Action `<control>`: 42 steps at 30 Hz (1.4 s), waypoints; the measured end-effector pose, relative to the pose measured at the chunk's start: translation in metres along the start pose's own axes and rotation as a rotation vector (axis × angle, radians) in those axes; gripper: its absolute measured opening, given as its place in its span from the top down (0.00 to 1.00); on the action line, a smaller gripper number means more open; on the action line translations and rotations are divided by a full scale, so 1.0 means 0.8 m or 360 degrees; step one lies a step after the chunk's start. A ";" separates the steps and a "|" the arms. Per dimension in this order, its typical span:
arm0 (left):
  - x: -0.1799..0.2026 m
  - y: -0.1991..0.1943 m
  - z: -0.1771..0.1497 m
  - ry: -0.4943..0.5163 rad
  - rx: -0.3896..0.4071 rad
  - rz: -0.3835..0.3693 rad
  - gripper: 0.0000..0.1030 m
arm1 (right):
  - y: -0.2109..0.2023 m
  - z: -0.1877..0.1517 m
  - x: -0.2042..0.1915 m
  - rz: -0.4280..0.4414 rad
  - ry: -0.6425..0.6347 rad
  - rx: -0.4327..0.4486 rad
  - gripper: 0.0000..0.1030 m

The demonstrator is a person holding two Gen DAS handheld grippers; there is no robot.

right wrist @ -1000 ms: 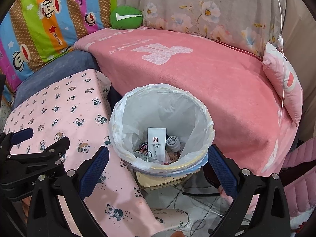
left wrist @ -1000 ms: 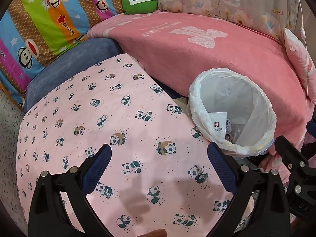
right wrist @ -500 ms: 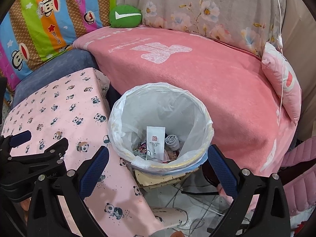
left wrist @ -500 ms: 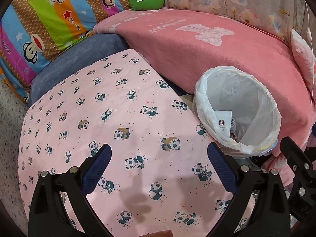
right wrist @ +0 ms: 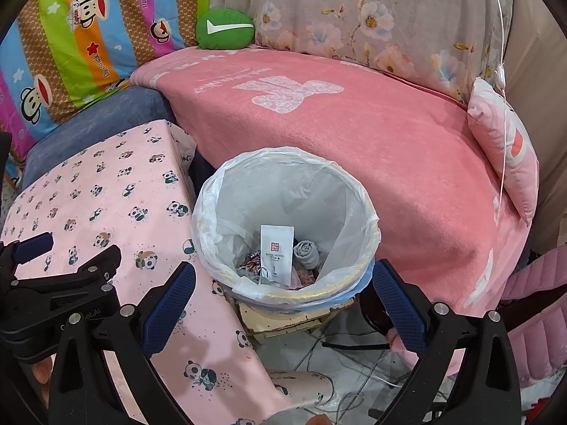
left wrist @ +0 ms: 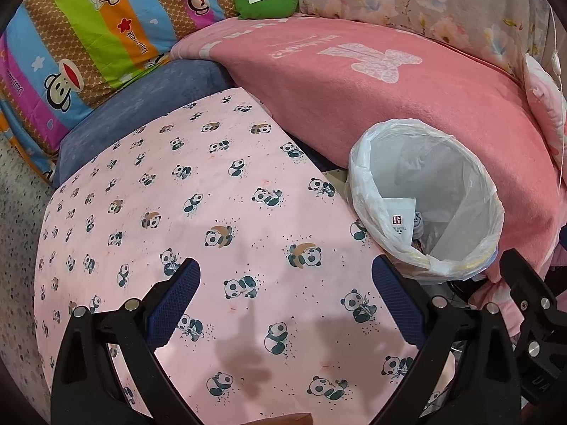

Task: Collect trash

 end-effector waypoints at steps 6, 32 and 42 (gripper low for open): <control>0.002 -0.002 -0.002 0.0002 0.0005 0.0007 0.10 | 0.000 -0.002 0.002 -0.0002 0.0002 0.0001 0.07; 0.012 -0.008 -0.002 0.0035 0.0034 -0.0010 0.10 | -0.002 -0.008 0.008 -0.0008 0.0009 0.0001 0.07; 0.016 -0.009 -0.002 0.0051 0.0037 -0.0017 0.10 | -0.002 -0.009 0.013 -0.0012 0.0013 -0.0001 0.07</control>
Point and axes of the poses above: each gripper's, at about its wrist camera, not at the fingertips, and y roughly the way its jaws point, x to its right, z to its top, the point moved 6 cm from there along y, roughly the way its jaws point
